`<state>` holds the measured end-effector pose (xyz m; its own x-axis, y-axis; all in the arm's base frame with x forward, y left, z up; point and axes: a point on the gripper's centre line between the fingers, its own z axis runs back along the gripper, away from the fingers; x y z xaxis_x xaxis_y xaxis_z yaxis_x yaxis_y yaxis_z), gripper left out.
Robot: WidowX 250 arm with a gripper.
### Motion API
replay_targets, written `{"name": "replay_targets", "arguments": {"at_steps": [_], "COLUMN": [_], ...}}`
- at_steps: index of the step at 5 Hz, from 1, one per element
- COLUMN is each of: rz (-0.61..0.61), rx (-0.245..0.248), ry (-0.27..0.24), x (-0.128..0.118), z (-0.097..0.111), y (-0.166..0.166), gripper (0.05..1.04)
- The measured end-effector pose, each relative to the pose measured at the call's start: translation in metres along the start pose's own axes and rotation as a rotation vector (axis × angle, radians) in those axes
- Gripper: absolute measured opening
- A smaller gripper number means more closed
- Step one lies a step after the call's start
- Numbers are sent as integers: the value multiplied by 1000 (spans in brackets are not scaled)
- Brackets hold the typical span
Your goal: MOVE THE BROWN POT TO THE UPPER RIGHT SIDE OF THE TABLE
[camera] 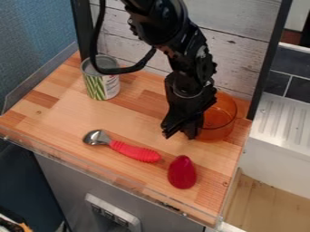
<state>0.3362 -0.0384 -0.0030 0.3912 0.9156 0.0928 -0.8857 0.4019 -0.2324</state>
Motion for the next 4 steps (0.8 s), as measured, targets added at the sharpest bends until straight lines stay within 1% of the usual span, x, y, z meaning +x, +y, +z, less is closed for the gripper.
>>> {"name": "replay_targets", "arguments": {"at_steps": [1,3,4], "rz": [-16,-5,-6], "rx": [20,27,5], "ry": [8,-5,-20], "x": [-1,1,4], "z": [0,1,17], "y": [3,4,0], "gripper": [288,889,1012]}}
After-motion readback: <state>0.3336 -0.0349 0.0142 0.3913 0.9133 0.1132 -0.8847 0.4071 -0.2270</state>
